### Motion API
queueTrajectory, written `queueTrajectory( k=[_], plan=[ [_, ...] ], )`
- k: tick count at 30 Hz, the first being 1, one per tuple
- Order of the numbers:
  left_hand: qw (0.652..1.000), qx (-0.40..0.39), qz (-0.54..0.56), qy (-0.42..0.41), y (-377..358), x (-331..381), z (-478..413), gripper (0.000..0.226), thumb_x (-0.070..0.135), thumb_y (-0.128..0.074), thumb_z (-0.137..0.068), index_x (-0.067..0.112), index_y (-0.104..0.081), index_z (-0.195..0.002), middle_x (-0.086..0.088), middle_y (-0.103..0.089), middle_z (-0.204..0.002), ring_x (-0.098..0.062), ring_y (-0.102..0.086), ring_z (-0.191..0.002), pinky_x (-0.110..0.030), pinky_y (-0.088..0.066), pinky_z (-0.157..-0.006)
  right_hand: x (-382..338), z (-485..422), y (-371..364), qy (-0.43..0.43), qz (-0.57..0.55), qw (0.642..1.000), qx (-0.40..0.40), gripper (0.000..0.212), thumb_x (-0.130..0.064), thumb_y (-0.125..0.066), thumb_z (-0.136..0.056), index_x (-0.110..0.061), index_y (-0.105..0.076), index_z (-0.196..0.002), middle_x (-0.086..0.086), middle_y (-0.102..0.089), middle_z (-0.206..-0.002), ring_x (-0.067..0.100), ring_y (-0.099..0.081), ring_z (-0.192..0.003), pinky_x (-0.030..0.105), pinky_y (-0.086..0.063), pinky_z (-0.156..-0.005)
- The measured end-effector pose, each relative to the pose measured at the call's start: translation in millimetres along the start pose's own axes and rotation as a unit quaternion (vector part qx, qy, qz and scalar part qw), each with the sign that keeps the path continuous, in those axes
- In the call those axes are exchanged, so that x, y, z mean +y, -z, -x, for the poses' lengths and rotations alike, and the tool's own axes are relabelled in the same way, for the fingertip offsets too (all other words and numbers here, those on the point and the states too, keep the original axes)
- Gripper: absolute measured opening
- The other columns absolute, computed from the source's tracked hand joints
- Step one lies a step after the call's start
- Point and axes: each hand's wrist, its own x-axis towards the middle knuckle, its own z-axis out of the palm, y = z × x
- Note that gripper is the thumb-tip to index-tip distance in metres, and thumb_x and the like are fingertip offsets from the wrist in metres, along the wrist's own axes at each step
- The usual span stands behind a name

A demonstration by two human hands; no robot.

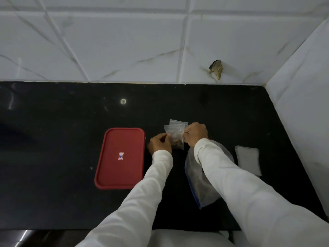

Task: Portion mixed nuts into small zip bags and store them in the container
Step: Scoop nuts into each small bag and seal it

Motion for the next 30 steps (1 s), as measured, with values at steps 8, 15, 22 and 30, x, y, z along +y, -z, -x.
queueTrajectory(
  k=[8,15,22,30],
  plan=[
    [0.997,0.05,-0.014,-0.051,5,4,30,0.028,0.021,-0.065,-0.092,0.017,-0.067,-0.12,0.0,-0.069,-0.113,-0.012,-0.065,-0.101,-0.019,-0.046,-0.079,13,43,30,0.073,-0.102,0.988,0.087,0.011,-0.018,-0.069,-0.088,-0.017,-0.069,-0.1,-0.005,-0.068,-0.093,0.009,-0.064,-0.088,0.021,-0.051,-0.078],
    [0.972,-0.081,-0.001,-0.222,-15,50,111,0.01,0.024,-0.065,-0.092,0.033,-0.065,-0.095,0.013,-0.064,-0.101,0.001,-0.061,-0.092,-0.011,-0.048,-0.075,85,134,69,0.088,-0.298,0.937,0.158,0.009,-0.024,-0.067,-0.09,-0.029,-0.068,-0.098,-0.018,-0.069,-0.089,-0.009,-0.064,-0.086,0.007,-0.05,-0.075],
    [0.952,-0.244,-0.011,-0.182,-93,42,174,0.02,0.024,-0.058,-0.096,0.031,-0.064,-0.115,0.013,-0.066,-0.112,0.002,-0.059,-0.1,-0.011,-0.046,-0.089,192,140,60,-0.028,-0.277,0.928,0.248,0.014,-0.016,-0.069,-0.089,-0.016,-0.069,-0.103,-0.009,-0.067,-0.093,0.002,-0.063,-0.084,0.004,-0.046,-0.072],
    [0.949,-0.287,-0.1,-0.083,-164,22,208,0.052,0.024,-0.043,-0.103,0.026,-0.028,-0.152,-0.002,-0.022,-0.161,-0.021,-0.025,-0.147,-0.035,-0.023,-0.12,243,101,51,-0.113,-0.24,0.95,0.163,0.031,-0.016,-0.068,-0.087,-0.015,-0.062,-0.118,0.003,-0.061,-0.117,0.013,-0.059,-0.098,0.025,-0.05,-0.081]
  ],
)
